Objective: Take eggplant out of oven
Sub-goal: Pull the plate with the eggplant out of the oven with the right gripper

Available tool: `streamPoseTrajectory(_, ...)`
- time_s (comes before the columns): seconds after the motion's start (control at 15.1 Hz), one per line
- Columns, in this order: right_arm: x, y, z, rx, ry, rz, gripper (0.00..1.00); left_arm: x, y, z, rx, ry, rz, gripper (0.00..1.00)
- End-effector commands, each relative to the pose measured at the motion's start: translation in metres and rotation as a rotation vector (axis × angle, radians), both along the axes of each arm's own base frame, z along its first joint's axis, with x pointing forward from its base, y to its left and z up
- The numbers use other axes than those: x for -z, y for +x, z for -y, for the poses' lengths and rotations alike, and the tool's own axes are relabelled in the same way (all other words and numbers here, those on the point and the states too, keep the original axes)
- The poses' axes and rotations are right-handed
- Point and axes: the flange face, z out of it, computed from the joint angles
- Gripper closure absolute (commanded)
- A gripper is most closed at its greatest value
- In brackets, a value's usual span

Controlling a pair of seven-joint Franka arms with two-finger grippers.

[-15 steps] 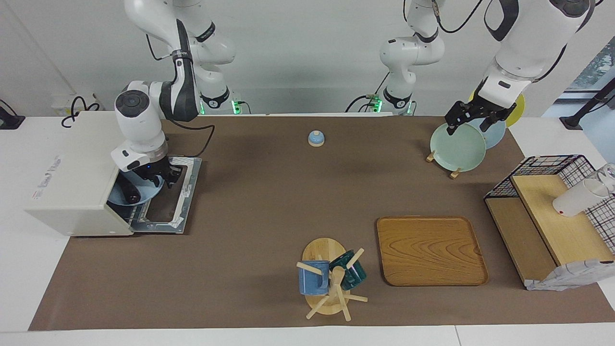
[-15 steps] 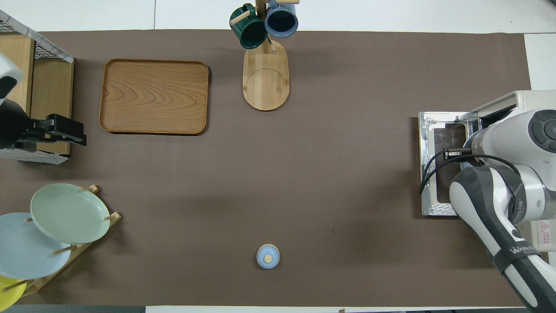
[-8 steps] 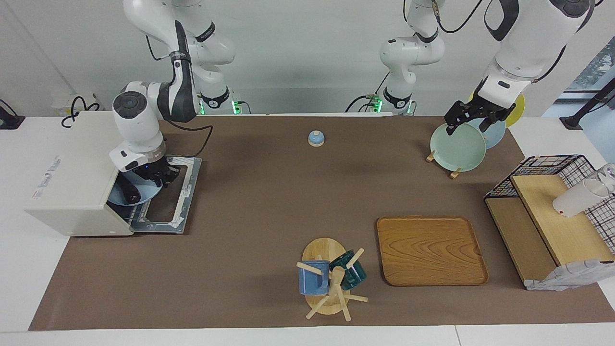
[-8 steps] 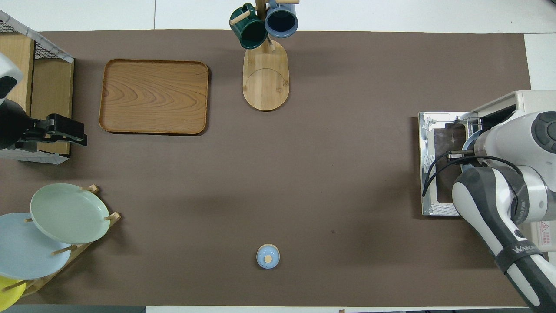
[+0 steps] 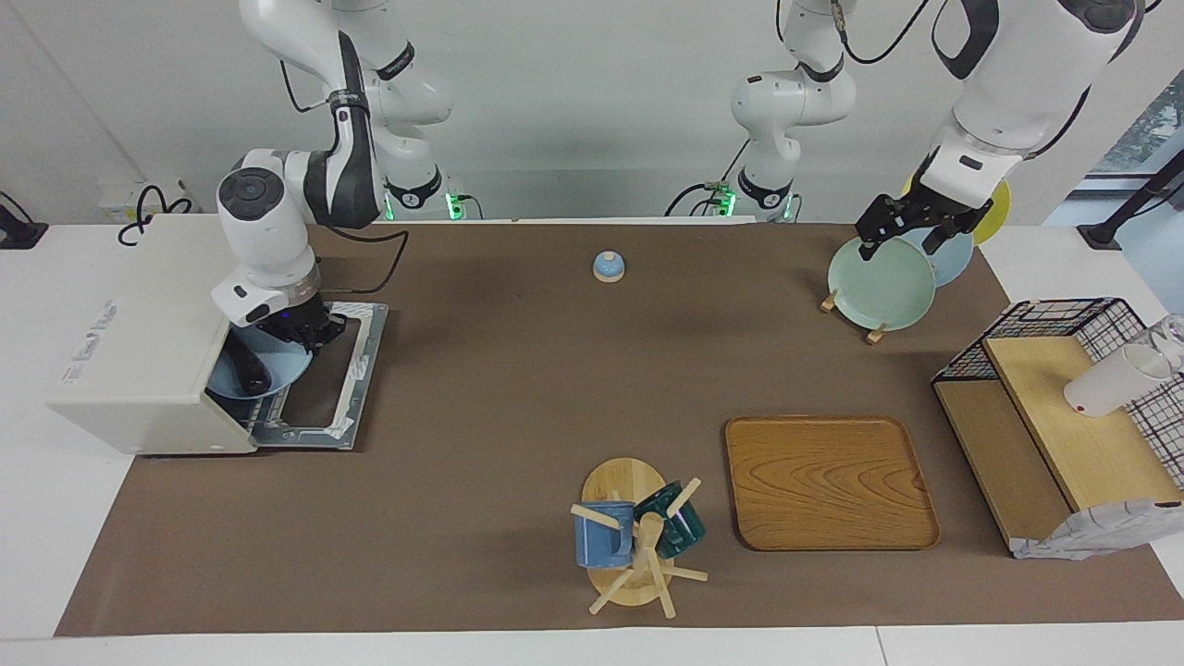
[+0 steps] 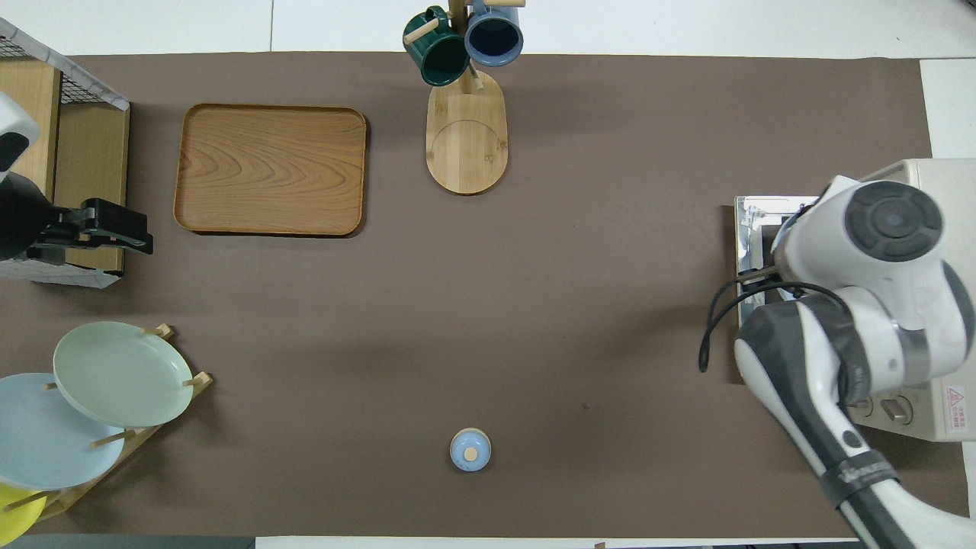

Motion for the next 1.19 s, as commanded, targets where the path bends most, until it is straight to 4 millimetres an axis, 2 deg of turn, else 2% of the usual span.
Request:
streamPoseTrajectory(0.0, -0.001, -0.006, -0.068, -0.04, -0.062, 0.014, 1.0, -0.002, 0.004, 0.004, -0.006, -0.017, 0.015, 0.0)
streamPoseTrajectory(0.07, 0.001, -0.011, -0.093, -0.049, -0.06, 0.02, 1.0, -0.001, 0.004, 0.006, -0.003, -0.022, 0.018, 0.0)
streamPoseTrajectory(0.26, -0.011, -0.005, -0.132, -0.004, -0.067, 0.032, 1.0, -0.001, 0.005, 0.007, 0.003, -0.024, 0.034, 0.0)
streamPoseTrajectory(0.33, -0.01, -0.004, -0.154, -0.003, -0.069, 0.04, 1.0, 0.0, 0.005, 0.006, 0.003, -0.024, 0.031, 0.0)
streamPoseTrajectory(0.46, 0.001, 0.002, -0.217, 0.031, -0.052, 0.056, 1.0, 0.0, 0.005, 0.0, -0.007, -0.024, 0.033, 0.0)
streamPoseTrajectory(0.59, 0.02, 0.012, -0.295, 0.111, -0.059, 0.079, 1.0, 0.0, 0.006, 0.004, -0.007, -0.027, 0.034, 0.0)
streamPoseTrajectory(0.66, 0.016, 0.012, -0.324, 0.131, -0.055, 0.095, 1.0, 0.001, 0.005, 0.005, -0.004, -0.027, 0.034, 0.0)
streamPoseTrajectory(0.73, 0.011, 0.005, -0.337, 0.13, -0.06, 0.1, 1.0, 0.001, 0.006, 0.005, -0.003, -0.027, 0.037, 0.0)
streamPoseTrajectory(0.86, 0.014, -0.001, -0.349, 0.123, -0.041, 0.1, 1.0, 0.001, 0.005, 0.008, 0.001, -0.027, 0.035, 0.0)
streamPoseTrajectory(0.99, 0.015, -0.004, -0.369, 0.139, 0.088, 0.091, 1.0, 0.002, 0.005, 0.013, 0.01, -0.029, 0.034, 0.0)
streamPoseTrajectory(1.06, 0.023, -0.009, -0.38, 0.13, 0.117, 0.092, 1.0, 0.002, 0.005, 0.013, 0.01, -0.029, 0.034, 0.0)
streamPoseTrajectory(1.12, 0.032, -0.022, -0.399, 0.126, 0.123, 0.095, 1.0, 0.002, 0.005, 0.013, 0.01, -0.029, 0.034, 0.0)
